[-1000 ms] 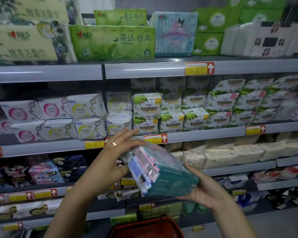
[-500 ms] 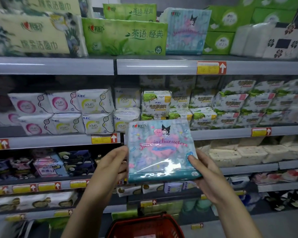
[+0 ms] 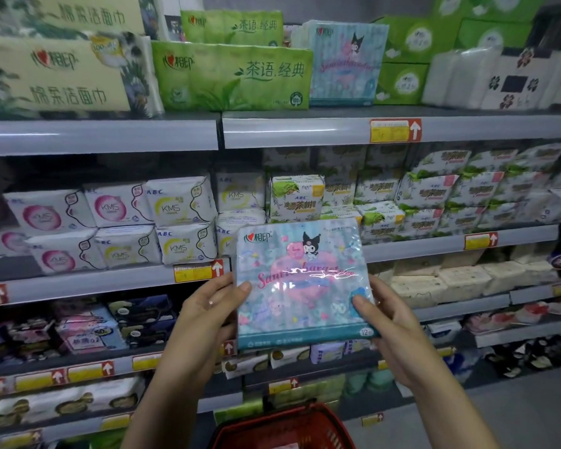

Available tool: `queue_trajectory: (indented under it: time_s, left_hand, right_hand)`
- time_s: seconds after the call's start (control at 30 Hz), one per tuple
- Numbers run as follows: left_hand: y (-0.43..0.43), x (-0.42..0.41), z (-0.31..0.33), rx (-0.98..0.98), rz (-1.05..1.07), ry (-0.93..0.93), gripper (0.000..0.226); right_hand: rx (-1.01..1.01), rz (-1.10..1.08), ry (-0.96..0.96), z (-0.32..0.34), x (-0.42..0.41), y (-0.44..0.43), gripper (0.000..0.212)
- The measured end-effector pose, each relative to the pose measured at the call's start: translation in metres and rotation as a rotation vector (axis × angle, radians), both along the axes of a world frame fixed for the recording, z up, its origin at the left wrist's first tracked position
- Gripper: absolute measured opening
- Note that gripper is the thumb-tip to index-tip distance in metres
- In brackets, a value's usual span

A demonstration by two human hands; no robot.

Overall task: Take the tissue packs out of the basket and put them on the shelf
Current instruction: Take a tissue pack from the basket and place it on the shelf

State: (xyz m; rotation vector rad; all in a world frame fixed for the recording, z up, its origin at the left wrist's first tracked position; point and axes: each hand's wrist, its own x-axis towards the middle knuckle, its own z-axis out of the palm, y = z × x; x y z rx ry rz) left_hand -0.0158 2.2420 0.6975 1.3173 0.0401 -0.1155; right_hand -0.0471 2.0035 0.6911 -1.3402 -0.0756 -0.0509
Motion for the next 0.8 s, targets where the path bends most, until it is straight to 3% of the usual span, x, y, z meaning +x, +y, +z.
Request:
queue_trajectory:
  time_s: [0.3, 0.5, 0.8]
  left_hand:
    - [-0.019, 0.011, 0.009, -0.057, -0.026, -0.068, 0.049]
    - [-0.057, 0.023, 0.026, -0.058, 0.002, -0.138, 0.033]
    - [-0.134, 0.050, 0.039, -0.053, 0.026, -0.228, 0.054]
  right_hand:
    - [-0.035, -0.041, -0.060, 0.008, 0.008, -0.021, 0.084]
    - [-0.024, -0.027, -0.076, 0.019, 0.028, -0.059, 0.086]
    - [0.029, -0.016, -0.105, 0.037, 0.064, -0.137, 0.091]
